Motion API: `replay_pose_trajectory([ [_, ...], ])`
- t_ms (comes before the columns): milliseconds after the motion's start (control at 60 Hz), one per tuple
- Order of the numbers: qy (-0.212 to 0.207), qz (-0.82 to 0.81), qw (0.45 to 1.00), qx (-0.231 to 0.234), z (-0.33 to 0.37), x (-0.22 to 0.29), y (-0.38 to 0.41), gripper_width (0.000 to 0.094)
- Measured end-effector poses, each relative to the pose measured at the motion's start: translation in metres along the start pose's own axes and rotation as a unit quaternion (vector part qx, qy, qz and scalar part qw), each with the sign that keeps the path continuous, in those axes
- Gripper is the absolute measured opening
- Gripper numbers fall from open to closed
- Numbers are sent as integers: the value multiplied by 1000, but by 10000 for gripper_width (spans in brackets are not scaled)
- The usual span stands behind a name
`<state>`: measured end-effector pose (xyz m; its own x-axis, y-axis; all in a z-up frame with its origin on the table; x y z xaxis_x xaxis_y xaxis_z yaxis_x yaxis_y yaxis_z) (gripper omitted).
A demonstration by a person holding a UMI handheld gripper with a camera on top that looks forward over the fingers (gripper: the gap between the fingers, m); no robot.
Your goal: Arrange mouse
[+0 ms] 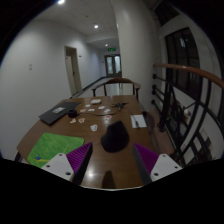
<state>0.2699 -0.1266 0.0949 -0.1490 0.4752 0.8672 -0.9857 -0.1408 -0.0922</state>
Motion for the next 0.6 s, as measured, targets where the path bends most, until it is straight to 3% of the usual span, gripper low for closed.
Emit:
replay_pose_trajectory([
  [200, 31, 12, 999, -13, -41, -25, -27, 849],
  [317, 36, 17, 998, -37, -33, -44, -60, 787],
  [333, 38, 18, 998, -42, -31, -47, -66, 751],
  [383, 51, 21, 997, -60, -18, -65, -92, 517],
  [533, 22, 5, 997, -75, 10, -84, -116, 280],
  [600, 17, 11, 996, -85, 36, -93, -136, 217],
])
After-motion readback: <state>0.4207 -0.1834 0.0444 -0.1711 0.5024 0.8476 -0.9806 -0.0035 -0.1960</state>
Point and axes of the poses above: the point between the fingertips, and its own axes, seen from behind it with the camera up: y to the left, x up, z backward, against the way the camera looks, the point moved 6 cm from there along z, backward, against the way the camera looks, and after that the axes turned 11 degrees about z, right-handed, at the moved point
